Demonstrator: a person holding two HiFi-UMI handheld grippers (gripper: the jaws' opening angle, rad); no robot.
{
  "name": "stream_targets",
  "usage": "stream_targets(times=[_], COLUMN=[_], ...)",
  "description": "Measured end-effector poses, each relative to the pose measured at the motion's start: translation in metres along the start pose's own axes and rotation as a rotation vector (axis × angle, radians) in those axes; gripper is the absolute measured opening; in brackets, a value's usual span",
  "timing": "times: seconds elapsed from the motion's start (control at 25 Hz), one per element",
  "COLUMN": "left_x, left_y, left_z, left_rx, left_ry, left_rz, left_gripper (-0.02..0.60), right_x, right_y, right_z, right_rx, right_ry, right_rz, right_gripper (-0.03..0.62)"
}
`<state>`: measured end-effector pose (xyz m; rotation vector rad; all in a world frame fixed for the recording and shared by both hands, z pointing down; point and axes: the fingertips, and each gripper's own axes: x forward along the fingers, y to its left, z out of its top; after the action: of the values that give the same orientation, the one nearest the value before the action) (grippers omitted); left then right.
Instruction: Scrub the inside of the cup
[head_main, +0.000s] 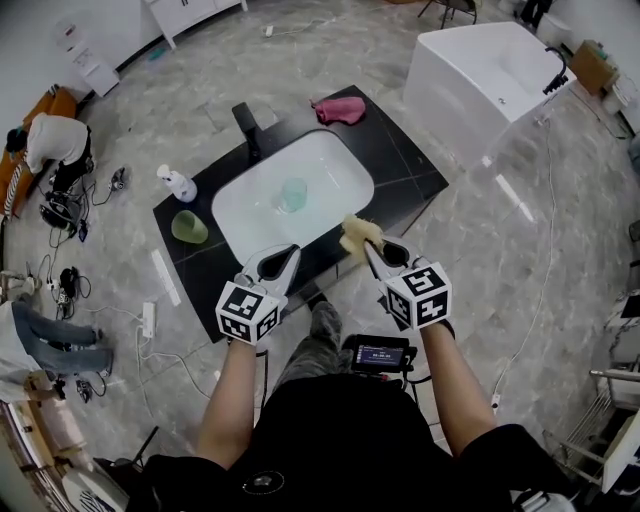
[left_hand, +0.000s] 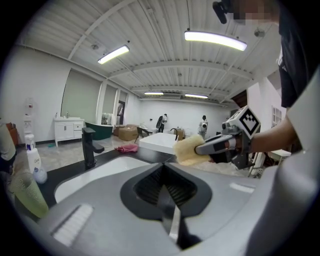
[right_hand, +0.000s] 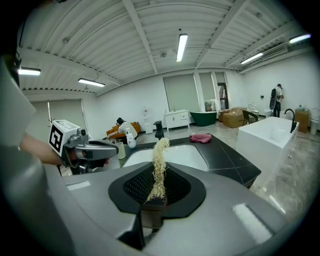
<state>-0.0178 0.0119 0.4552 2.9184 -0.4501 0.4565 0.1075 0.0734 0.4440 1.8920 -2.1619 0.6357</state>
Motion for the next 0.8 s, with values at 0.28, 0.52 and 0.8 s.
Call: stream_targets(times=[0.28,0.52,0.8], left_x=[0.054,0.081,0.096], left_y=[0.057,0.110,0.144], left_z=[0.016,0.035,0.020], left_rx=[-0.064,-0.108,-0.126], left_ry=[-0.020,-0.054,-0.011], left_rz=[0.012,0.027,0.052], left_gripper=[0.000,0.000,0.000], right_x=[0.053,0.112,0.160], right_y=[-0.039,-0.051,-0.049], right_z=[0.038,0.076,0.092], right_rx=[-0.033,-0.072,-0.138], right_ry=[0.019,0.045,0.115], right_rz=[-0.003,0.025,0.077], right_gripper=[0.044,0.044,0.044])
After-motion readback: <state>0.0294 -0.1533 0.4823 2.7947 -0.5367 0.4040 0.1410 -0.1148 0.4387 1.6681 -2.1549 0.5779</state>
